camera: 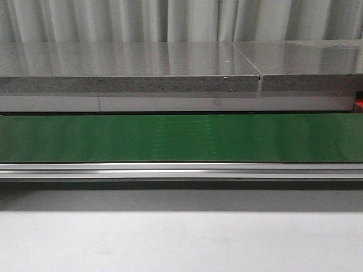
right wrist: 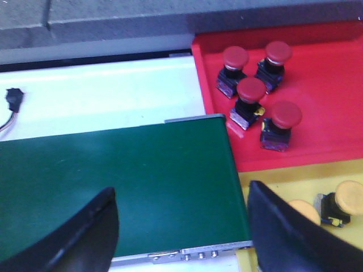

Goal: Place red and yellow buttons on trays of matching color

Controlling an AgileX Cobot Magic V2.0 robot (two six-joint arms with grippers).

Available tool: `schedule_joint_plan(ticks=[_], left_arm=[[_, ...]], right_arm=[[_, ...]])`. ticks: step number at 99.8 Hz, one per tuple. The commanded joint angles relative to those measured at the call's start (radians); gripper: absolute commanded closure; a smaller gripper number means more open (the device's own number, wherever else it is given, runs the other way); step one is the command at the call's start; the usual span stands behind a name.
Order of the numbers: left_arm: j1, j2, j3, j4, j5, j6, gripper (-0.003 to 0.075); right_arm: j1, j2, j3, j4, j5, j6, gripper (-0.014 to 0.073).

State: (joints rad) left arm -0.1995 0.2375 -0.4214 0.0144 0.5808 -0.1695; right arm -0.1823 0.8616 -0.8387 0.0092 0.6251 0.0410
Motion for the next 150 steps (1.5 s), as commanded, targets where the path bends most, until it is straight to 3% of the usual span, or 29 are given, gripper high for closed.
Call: schedule_joint_plan(ticks=[1,33,40,57,64,150], left_arm=[[-0.008,0.012,-0.027,-0.009,-0.073,-0.001,0.0739],[-0.008,0.012,-0.027,-0.009,-0.073,-0.001,0.0739],[-0.008,0.012,-0.027,-0.009,-0.073,-0.001,0.0739],[-0.008,0.012,-0.027,-0.009,-0.073,-0.001,0.0739],[-0.008,0.012,-0.027,-0.009,-0.073,-0.001,0.0739],[-0.008,0.012,-0.027,-0.009,-0.073,-0.001,0.0739]], right_arm=[[0.041,-0.095,0.031,-0.024,-0.097,-0.004,0.0105],[0.150,-0.410,0.245,-0.082,-0.135,-0.005,0.0137],[0.152,-0.469,0.279,-0.083,-0.120,-0.005,0.0225],[0.152,-0.561,0.326,-0.085,-0.078,-0.005,0.0567],[0.152,-0.567,0.326,-0.085,-0.068,-0.005,0.0667],[0.152,-0.567,0.326,-0.085,-0.061,-0.005,0.0662]])
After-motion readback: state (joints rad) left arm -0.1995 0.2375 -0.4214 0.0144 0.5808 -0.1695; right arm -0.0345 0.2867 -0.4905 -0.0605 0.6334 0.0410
